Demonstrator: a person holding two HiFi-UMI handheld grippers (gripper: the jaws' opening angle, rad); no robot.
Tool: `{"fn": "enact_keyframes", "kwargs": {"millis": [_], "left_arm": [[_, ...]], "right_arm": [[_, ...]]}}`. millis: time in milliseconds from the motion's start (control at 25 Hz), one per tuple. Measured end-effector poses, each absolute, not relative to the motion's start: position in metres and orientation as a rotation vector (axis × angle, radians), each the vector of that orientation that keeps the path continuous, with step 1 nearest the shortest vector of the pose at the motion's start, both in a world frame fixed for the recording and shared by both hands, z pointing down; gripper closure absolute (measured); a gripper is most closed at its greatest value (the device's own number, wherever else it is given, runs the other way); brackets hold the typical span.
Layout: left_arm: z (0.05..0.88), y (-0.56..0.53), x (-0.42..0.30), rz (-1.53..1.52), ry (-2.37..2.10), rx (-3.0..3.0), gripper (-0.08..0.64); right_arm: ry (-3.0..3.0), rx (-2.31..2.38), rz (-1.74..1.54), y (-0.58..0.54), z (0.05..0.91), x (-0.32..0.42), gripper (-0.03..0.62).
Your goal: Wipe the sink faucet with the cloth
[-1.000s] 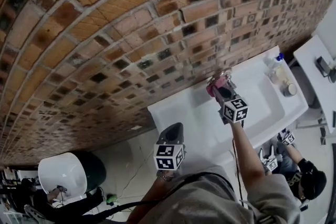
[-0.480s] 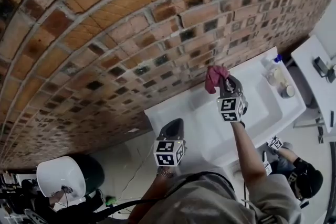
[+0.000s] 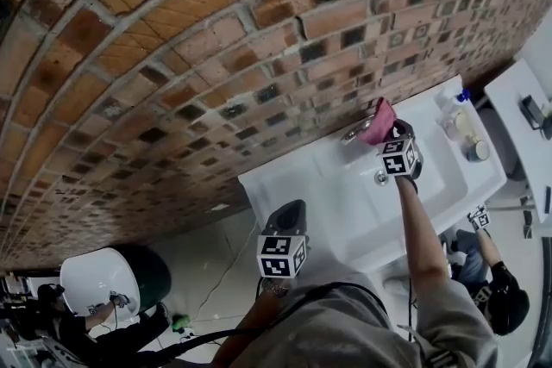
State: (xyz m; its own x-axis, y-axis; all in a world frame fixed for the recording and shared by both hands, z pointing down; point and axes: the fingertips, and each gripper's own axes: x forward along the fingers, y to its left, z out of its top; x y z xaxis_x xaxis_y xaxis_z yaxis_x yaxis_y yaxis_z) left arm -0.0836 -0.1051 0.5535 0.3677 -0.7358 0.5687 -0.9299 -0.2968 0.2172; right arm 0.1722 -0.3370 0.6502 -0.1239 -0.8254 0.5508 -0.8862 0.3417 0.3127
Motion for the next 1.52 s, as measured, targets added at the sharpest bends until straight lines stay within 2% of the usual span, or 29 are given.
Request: {"fn": "enact_keyframes", "kwargs": {"millis": [280,400,600,720,880,1160,1320,1520], "left_arm": [[0.555,-0.103,-0.087,0.497,-1.457,2.093,0.54],[0.556,-0.104,-0.086,0.497,-1.459,2.087,0.54],[0.559,-0.098,-0.081,0.508,-1.447,2.088,0.54],[0.56,-0.097,-0.086,0.505,-1.457,2.075,0.54],[0.563,-0.097,-0.088,0.503,-1.454,2.067,0.54],[0.565,-0.095,-0.079,0.516,-1.417,2.096,0.54],[0.564,-0.097,-0.073,0.52,-1.398,2.114,0.54],[0.561,-0.097,-0.068,0.521,-1.378,2.136,0.54]], "right_arm": [[-1.888,1.215,0.036,-0.315,0.72,0.165,0.56],[-1.805,1.105,0.05,-0.323,0.741,0.187,0.56],[-1.62,1.177,0.167,-0.311,0.775,0.248,0.558],[-1.638,1.189,0.169,-0.29,0.782,0.25,0.558],[-1.894,1.068,0.055,-0.259,0.768,0.187,0.558],[-2.02,1.134,-0.033,-0.228,0.728,0.14,0.558],[-2.196,1.047,-0.212,-0.212,0.673,0.089,0.558],[-2.146,1.371,-0.017,-0.274,0.64,0.115,0.558]]}}
